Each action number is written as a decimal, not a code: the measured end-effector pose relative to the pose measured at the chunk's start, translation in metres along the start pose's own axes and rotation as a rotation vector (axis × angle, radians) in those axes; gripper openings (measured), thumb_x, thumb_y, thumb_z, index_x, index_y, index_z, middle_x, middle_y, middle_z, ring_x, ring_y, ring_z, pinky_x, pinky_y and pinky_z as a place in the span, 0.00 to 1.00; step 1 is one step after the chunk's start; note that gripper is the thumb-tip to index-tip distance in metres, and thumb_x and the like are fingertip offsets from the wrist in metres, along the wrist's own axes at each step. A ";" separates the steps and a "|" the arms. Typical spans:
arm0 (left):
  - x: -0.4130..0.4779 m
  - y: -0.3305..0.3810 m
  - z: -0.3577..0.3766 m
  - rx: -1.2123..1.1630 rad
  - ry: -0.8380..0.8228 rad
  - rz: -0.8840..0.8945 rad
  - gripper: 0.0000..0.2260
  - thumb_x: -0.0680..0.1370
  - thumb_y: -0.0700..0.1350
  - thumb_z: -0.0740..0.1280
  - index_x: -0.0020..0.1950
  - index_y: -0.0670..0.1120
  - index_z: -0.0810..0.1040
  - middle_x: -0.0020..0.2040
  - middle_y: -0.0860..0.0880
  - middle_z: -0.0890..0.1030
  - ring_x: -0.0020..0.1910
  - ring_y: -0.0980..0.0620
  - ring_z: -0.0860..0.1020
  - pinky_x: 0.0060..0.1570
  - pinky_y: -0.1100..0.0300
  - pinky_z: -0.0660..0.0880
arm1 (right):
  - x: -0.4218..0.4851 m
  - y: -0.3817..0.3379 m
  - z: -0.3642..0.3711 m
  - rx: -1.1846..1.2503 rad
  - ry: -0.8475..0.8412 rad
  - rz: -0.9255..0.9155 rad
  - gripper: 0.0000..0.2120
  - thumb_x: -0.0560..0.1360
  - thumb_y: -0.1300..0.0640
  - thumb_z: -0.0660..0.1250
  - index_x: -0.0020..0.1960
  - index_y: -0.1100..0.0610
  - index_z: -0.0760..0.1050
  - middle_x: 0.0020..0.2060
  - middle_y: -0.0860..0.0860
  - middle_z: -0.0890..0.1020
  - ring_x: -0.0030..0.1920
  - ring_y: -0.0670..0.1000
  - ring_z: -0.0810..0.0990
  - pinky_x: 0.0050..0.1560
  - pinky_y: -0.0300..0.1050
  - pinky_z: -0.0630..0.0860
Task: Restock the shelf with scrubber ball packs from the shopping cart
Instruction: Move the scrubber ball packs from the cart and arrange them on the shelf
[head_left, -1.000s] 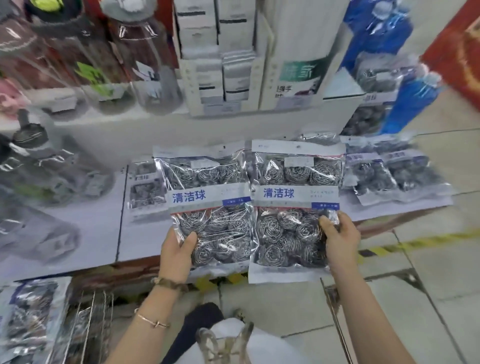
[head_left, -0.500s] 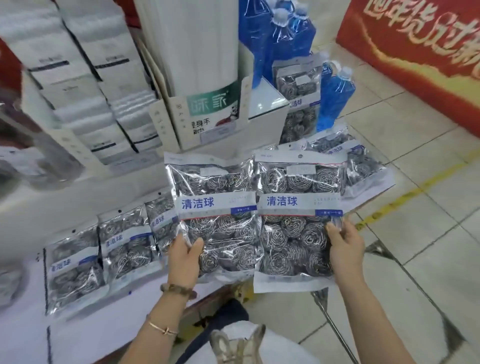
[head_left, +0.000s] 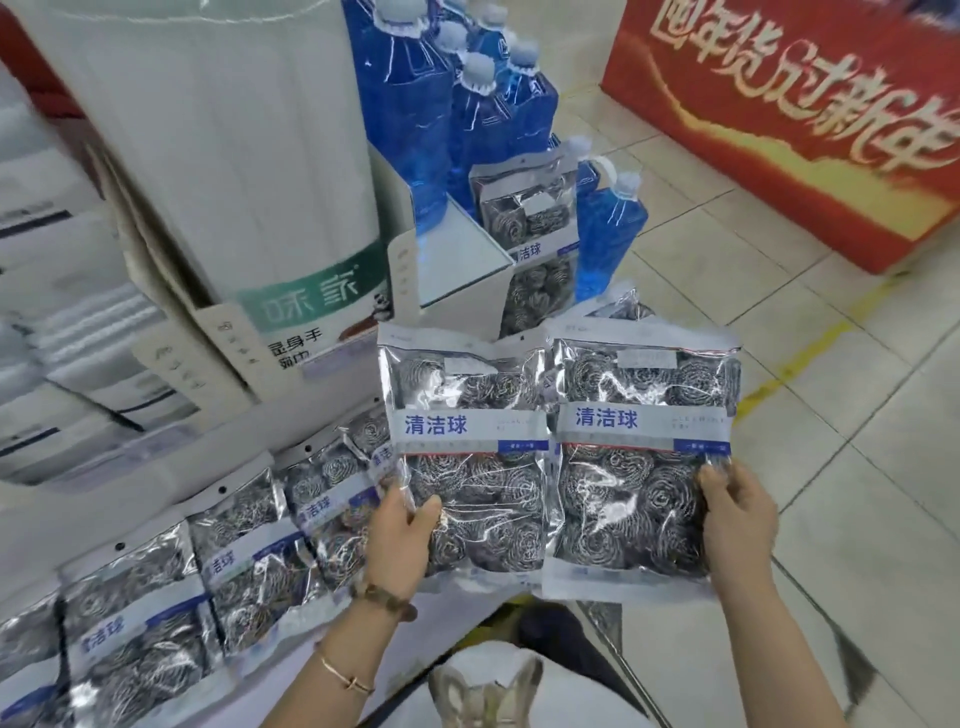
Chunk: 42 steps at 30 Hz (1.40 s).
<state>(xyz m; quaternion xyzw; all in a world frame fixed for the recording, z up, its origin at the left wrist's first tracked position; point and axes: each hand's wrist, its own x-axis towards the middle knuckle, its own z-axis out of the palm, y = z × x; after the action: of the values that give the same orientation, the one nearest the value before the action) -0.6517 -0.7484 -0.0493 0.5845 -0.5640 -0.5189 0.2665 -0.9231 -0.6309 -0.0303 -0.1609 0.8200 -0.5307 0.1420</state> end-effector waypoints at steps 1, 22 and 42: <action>0.004 0.002 0.008 0.000 -0.005 -0.010 0.12 0.76 0.40 0.65 0.40 0.54 0.65 0.32 0.51 0.64 0.30 0.54 0.63 0.32 0.60 0.62 | 0.010 -0.001 -0.002 -0.012 -0.003 -0.007 0.10 0.77 0.64 0.62 0.56 0.65 0.76 0.47 0.55 0.78 0.48 0.50 0.74 0.46 0.43 0.69; 0.042 0.085 0.221 -0.062 0.348 -0.337 0.13 0.77 0.40 0.64 0.36 0.44 0.63 0.32 0.48 0.65 0.30 0.54 0.62 0.27 0.66 0.61 | 0.331 -0.001 0.029 -0.342 -0.551 -0.195 0.11 0.79 0.59 0.61 0.58 0.61 0.76 0.46 0.51 0.77 0.49 0.52 0.75 0.45 0.44 0.67; 0.096 0.096 0.276 -0.099 0.326 -0.520 0.16 0.77 0.44 0.64 0.62 0.38 0.70 0.59 0.37 0.75 0.58 0.39 0.74 0.57 0.45 0.71 | 0.388 0.050 0.083 -0.750 -0.726 -0.173 0.10 0.81 0.54 0.56 0.53 0.60 0.69 0.44 0.62 0.79 0.39 0.56 0.71 0.38 0.47 0.66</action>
<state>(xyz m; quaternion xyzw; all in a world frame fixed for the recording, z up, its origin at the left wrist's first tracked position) -0.9556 -0.7843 -0.0810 0.7711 -0.3190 -0.4960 0.2400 -1.2473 -0.8413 -0.1332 -0.4412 0.8353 -0.1206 0.3050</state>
